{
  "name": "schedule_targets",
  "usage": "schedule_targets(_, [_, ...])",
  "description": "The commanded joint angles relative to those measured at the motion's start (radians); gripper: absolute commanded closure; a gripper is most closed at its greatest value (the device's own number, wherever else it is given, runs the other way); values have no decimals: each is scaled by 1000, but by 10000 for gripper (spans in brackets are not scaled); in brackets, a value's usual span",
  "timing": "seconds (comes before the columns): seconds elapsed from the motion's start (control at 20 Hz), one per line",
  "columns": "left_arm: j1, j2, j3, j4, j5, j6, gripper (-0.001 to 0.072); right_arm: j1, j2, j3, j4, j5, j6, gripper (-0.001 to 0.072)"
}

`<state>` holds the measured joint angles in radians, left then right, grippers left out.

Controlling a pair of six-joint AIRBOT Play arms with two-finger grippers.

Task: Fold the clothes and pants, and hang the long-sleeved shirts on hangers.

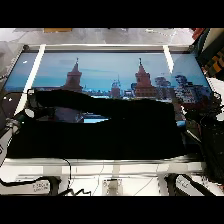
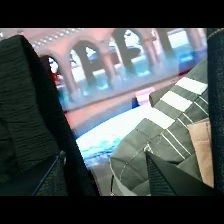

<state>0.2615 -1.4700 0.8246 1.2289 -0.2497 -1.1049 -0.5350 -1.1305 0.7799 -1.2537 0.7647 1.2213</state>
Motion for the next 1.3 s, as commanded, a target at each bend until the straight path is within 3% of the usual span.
schedule_targets(0.0, [-3, -6, 19, -1, 47, -19, 698, 1, -1, 0, 3, 2, 1, 152])
schedule_targets(0.1, [-13, 10, 57, -12, 23, -31, 699, 1, -1, 0, 5, -1, 1, 153])
schedule_targets(0.2, [-23, 49, 127, -12, -82, -143, 699, 1, -1, 0, 5, -7, 1, 153])
schedule_targets(0.3, [-22, 94, 243, -11, -271, -281, 700, 1, 0, 0, 5, -6, 1, 153])
schedule_targets(0.5, [11, 162, 594, -11, -713, -259, 700, 1, -1, 0, 5, -6, 1, 159])
schedule_targets(0.55, [28, 171, 678, -11, -777, -234, 700, 1, 0, 0, 5, -5, 1, 272])
schedule_targets(0.6, [51, 175, 744, -11, -817, -213, 700, 1, -1, 0, 4, -5, 0, 448])
schedule_targets(0.65, [80, 175, 788, -12, -848, -215, 700, 1, -1, 0, 2, -6, -2, 504])
schedule_targets(0.75, [157, 169, 803, -11, -930, -215, 701, 1, -1, 0, 0, -6, -4, 502])
schedule_targets(0.9, [304, 45, 800, -12, -1243, -211, 702, 1, -1, 0, 0, -6, -3, 503])
schedule_targets(0.95, [353, -21, 800, -28, -1286, -203, 700, 1, -1, 0, 1, -6, -3, 503])
schedule_targets(1.1, [421, -180, 800, -155, -1308, -150, 700, -3, -25, 13, -1, 88, -31, 505])
schedule_targets(1.25, [409, -245, 800, -190, -1286, -120, 700, -25, -114, 79, 17, 249, -63, 517])
